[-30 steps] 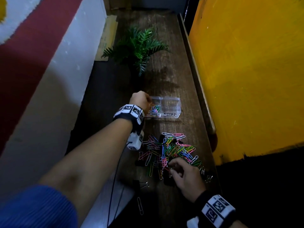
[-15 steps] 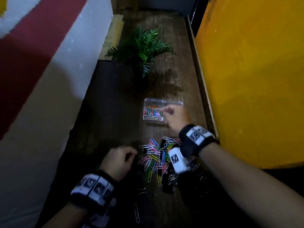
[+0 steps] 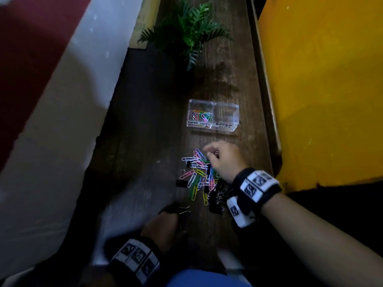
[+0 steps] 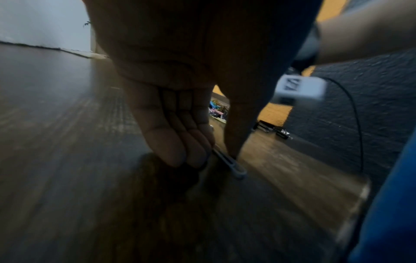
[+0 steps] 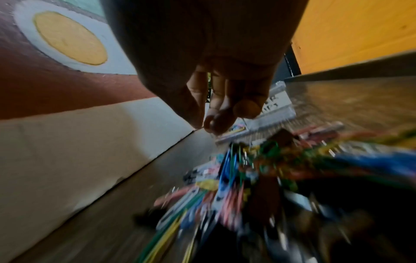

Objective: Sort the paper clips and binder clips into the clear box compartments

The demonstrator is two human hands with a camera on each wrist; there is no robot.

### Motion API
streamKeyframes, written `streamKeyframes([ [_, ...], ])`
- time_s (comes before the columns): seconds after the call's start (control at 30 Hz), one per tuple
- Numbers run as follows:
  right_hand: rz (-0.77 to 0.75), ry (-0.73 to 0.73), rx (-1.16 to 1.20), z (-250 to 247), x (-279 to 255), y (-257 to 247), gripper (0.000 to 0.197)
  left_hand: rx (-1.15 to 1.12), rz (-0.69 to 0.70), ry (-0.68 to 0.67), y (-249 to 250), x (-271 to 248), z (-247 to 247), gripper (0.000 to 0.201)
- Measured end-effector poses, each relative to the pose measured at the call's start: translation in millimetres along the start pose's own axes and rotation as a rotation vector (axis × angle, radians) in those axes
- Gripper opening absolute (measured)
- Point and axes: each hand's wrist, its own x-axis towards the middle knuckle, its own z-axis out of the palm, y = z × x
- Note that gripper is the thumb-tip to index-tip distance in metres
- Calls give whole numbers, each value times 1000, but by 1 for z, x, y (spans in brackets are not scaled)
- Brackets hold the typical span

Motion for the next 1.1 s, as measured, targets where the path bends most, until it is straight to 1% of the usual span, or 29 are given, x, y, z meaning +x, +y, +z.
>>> streamKeyframes([
  [0.07,6,-29,-21,13,-32,7,18,21,-24,-6,4,-1,-2,46],
  [0.17,18,-152,-127,33,-70,13,21,60,-18,0,11,-1,-7,29],
  [0.23,-2,-215,-245,43,-90,13,25,57,-19,-6,12,-3,-9,26],
  [0.33,-35,-227,-384,60,-107,16,27,75,-20,-2,6,-4,-3,25],
  [0.37,-34,-228,-409,63,-111,14,27,116,-25,1,5,-5,0,24],
  [0.43,-49,-218,-458,69,-117,13,19,167,-22,11,3,-8,5,22],
  [0.47,-48,-227,-487,70,-120,13,18,150,-9,29,3,-11,5,20],
  [0.5,-53,-229,-514,71,-123,14,21,102,12,45,2,-13,5,16],
  [0.57,-83,-206,-537,74,-128,18,24,-104,33,96,2,-15,1,6],
  [0.6,-95,-198,-527,74,-131,19,22,-185,26,118,2,-13,-2,6],
  [0.63,-103,-196,-513,73,-134,19,20,-216,15,148,1,-7,-4,8],
  [0.7,-115,-191,-499,73,-138,20,17,-192,8,234,1,7,-13,8],
  [0.73,-114,-194,-495,73,-140,20,17,-168,10,263,3,15,-19,8],
  [0.8,-75,-213,-475,74,-141,22,21,-93,9,322,8,29,-30,14],
  [0.87,-65,-182,-461,74,-142,21,22,-30,-10,346,17,40,-38,15],
  [0.93,-31,-185,-391,72,-142,19,12,36,-9,328,25,48,-40,14],
  [0.97,9,-200,-369,71,-142,18,11,65,-11,305,28,51,-41,16],
  [1.0,36,-221,-362,70,-142,17,16,91,-16,273,31,53,-41,20],
  [1.1,95,-198,-299,66,-145,16,18,151,-31,220,34,58,-41,25],
])
